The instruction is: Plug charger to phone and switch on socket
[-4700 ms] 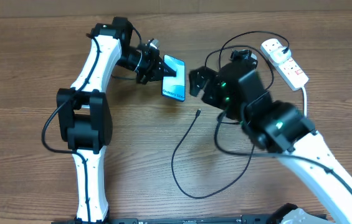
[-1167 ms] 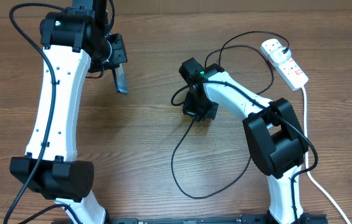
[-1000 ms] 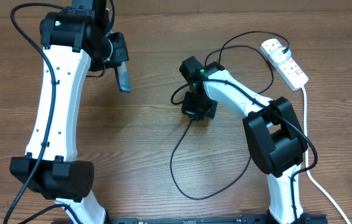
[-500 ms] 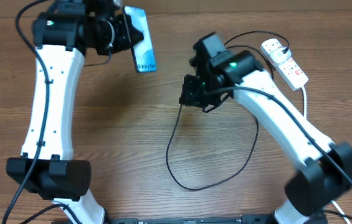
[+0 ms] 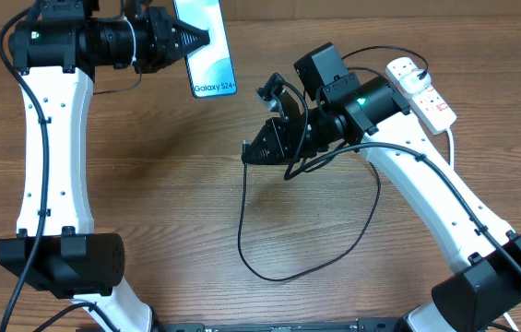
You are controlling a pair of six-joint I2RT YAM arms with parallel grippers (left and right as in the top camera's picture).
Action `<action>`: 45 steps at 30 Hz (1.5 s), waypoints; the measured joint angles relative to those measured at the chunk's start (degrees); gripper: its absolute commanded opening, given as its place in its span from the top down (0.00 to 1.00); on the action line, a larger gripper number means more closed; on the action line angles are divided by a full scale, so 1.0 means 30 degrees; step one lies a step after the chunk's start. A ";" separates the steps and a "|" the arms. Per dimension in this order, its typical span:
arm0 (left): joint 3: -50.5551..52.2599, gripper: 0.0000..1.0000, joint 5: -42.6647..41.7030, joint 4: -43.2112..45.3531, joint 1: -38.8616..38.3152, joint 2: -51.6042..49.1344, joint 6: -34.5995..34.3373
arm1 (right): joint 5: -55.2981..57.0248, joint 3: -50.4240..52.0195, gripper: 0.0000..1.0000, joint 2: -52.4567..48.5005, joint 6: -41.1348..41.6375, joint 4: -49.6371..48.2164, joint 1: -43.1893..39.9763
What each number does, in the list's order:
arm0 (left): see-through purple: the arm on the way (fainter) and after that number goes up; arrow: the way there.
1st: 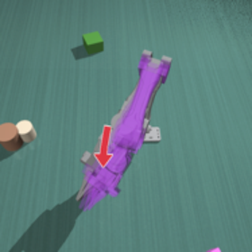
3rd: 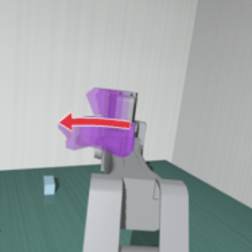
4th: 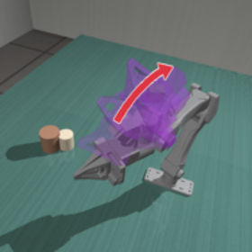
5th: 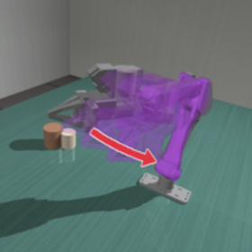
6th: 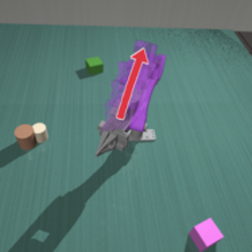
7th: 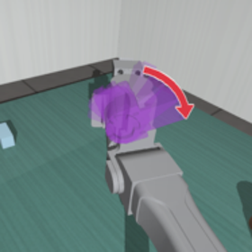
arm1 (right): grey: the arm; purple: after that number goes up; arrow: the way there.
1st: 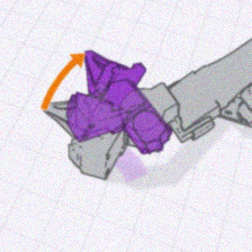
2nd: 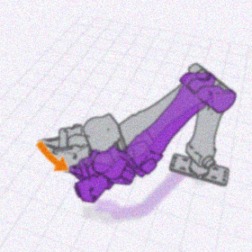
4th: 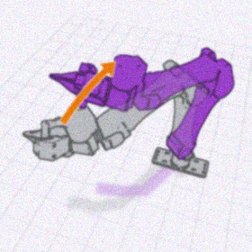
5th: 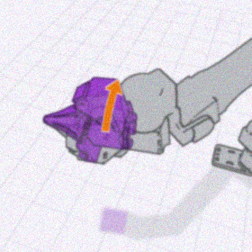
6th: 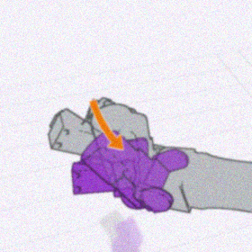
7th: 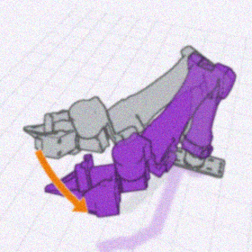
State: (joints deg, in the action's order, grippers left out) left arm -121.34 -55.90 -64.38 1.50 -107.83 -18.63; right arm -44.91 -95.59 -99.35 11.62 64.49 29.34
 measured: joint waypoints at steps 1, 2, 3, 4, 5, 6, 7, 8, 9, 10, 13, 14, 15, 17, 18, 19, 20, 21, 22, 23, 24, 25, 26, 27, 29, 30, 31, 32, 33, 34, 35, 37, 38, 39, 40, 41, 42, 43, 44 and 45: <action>0.0000 0.96 -0.0036 -0.0262 0.0000 0.0000 0.0160 | -0.0117 0.0000 0.96 0.0000 -0.0117 -0.0073 0.0007; 0.0000 0.96 0.0007 -0.0605 0.0000 0.0000 0.0328 | -0.0233 0.0000 0.96 0.0000 -0.0189 -0.0153 0.0000; 0.0000 0.96 0.0138 -0.0962 0.0000 0.0000 0.0459 | -0.0313 0.0000 0.96 0.0000 -0.0240 -0.0182 0.0000; 0.0000 0.96 0.0350 -0.1435 -0.0007 0.0000 0.0663 | -0.0379 0.0000 0.96 0.0000 -0.0262 -0.0262 0.0000; 0.0000 0.96 0.0517 -0.1800 -0.0015 0.0000 0.0874 | -0.0401 0.0000 0.96 0.0000 -0.0262 -0.0364 0.0007; 0.0007 0.96 0.0670 -0.2127 -0.0117 0.0000 0.1115 | -0.0372 0.0000 0.96 0.0015 -0.0219 -0.0554 0.0036; 0.0007 0.96 0.0838 -0.2455 -0.0138 0.0000 0.1413 | -0.0306 0.0000 0.96 0.0029 -0.0117 -0.0780 0.0080; 0.0007 0.96 0.0933 -0.2645 -0.0204 0.0000 0.1610 | -0.0131 0.0000 0.96 0.0044 -0.0036 -0.0925 0.0117; 0.0007 0.96 0.1035 -0.2776 -0.0299 0.0000 0.1821 | 0.0124 0.0000 0.96 0.0073 0.0124 -0.1064 0.0204; 0.0007 0.96 0.1107 -0.2834 -0.0444 0.0000 0.1945 | 0.0328 0.0000 0.96 0.0124 0.0219 -0.1144 0.0306; 0.0007 0.96 0.1239 -0.2834 -0.1064 0.0000 0.2317 | 0.1005 0.0000 0.96 0.0277 0.0532 -0.1239 0.0918; 0.0007 0.96 0.1275 -0.2834 -0.1304 0.0000 0.2390 | 0.1209 0.0000 0.96 0.0306 0.0648 -0.1326 0.1144; 0.0007 0.96 0.1311 -0.2834 -0.1508 0.0000 0.2433 | 0.1413 0.0000 0.96 0.0321 0.0794 -0.1428 0.1355; 0.0007 0.96 0.1530 -0.2856 -0.1836 0.0000 0.2492 | 0.1661 0.0000 0.96 0.0350 0.1056 -0.1501 0.1639; 0.0007 0.96 0.1778 -0.2922 -0.2018 0.0000 0.2579 | 0.1770 0.0000 0.96 0.0357 0.1137 -0.1479 0.1727; 0.0007 0.96 0.2004 -0.3082 -0.2149 0.0000 0.2652 | 0.1843 -0.0015 0.96 0.0372 0.1202 -0.1428 0.1734; 0.0007 0.96 0.2244 -0.3271 -0.2266 0.0000 0.2718 | 0.1960 -0.0095 0.96 0.0372 0.1268 -0.1333 0.1727; 0.0007 0.96 0.2448 -0.3410 -0.2346 0.0000 0.2732 | 0.2062 -0.0175 0.96 0.0372 0.1297 -0.1268 0.1727; 0.0007 0.96 0.2652 -0.3541 -0.2382 0.0000 0.2783 | 0.2164 -0.0350 0.96 0.0372 0.1341 -0.1071 0.1727; 0.0007 0.96 0.2776 -0.3628 -0.2382 0.0000 0.2790 | 0.2361 -0.0619 0.96 0.0372 0.1406 -0.0845 0.1727; 0.0007 0.96 0.2871 -0.3665 -0.2382 0.0000 0.2790 | 0.2492 -0.0882 0.96 0.0372 0.1435 -0.0634 0.1727; 0.0007 0.96 0.2965 -0.3672 -0.2382 0.0000 0.2798 | 0.2790 -0.1290 0.96 0.0372 0.1486 -0.0255 0.1727; 0.0007 0.96 0.3038 -0.3672 -0.2382 0.0000 0.2798 | 0.3045 -0.1559 0.96 0.0386 0.1486 -0.0022 0.1734; 0.0007 0.96 0.3140 -0.3672 -0.2382 0.0000 0.2798 | 0.3264 -0.1792 0.96 0.0423 0.1508 0.0146 0.1727; 0.0007 0.96 0.3249 -0.3665 -0.2382 0.0000 0.2798 | 0.3526 -0.1974 0.96 0.0503 0.1552 0.0262 0.1727; 0.0007 0.96 0.3279 -0.3672 -0.2382 0.0000 0.2798 | 0.3628 -0.1996 0.96 0.0539 0.1559 0.0255 0.1727; 0.0007 0.96 0.3293 -0.3665 -0.2382 0.0000 0.2798 | 0.3687 -0.1996 0.96 0.0561 0.1581 0.0248 0.1734; 0.0007 0.96 0.3308 -0.3665 -0.2382 0.0000 0.2798 | 0.3708 -0.1996 0.96 0.0561 0.1617 0.0240 0.1727; 0.0007 0.96 0.3300 -0.3665 -0.2382 0.0000 0.2790 | 0.3752 -0.1996 0.96 0.0561 0.1617 0.0248 0.1727; 0.0007 0.96 0.3300 -0.3650 -0.2382 0.0000 0.2798 | 0.3759 -0.1996 0.96 0.0561 0.1632 0.0240 0.1734; 0.0007 0.96 0.3293 -0.3636 -0.2382 0.0000 0.2790 | 0.3767 -0.1996 0.96 0.0561 0.1632 0.0248 0.1734; 0.0007 0.96 0.3293 -0.3636 -0.2382 0.0000 0.2790 | 0.3774 -0.1996 0.96 0.0561 0.1654 0.0226 0.1734; 0.0007 0.96 0.3293 -0.3636 -0.2382 0.0000 0.2790 | 0.3767 -0.1996 0.96 0.0561 0.1712 0.0219 0.1727; 0.0007 0.96 0.3286 -0.3636 -0.2382 0.0000 0.2783 | 0.3767 -0.1996 0.96 0.0561 0.1763 0.0204 0.1727; 0.0007 0.96 0.3249 -0.3636 -0.2382 0.0000 0.2783 | 0.3767 -0.1996 0.96 0.0561 0.1843 0.0153 0.1727; 0.0007 0.96 0.3104 -0.3636 -0.2382 0.0000 0.2783 | 0.3767 -0.1996 0.96 0.0561 0.1902 0.0095 0.1727; 0.0007 0.96 0.2892 -0.3621 -0.2382 0.0000 0.2783 | 0.3767 -0.1996 0.96 0.0561 0.1953 0.0058 0.1734; 0.0007 0.96 0.2696 -0.3614 -0.2382 0.0000 0.2790 | 0.3774 -0.1996 0.96 0.0561 0.1982 0.0058 0.1727; 0.0007 0.96 0.2550 -0.3606 -0.2382 0.0000 0.2790 | 0.3767 -0.1996 0.96 0.0561 0.2055 0.0051 0.1734; 0.0007 0.96 0.2361 -0.3606 -0.2382 0.0000 0.2798 | 0.3774 -0.1996 0.96 0.0561 0.2127 0.0036 0.1727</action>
State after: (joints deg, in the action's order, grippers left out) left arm -121.32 -48.82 -75.20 -5.65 -107.83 -10.24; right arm -33.58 -101.58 -97.67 18.00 64.60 34.52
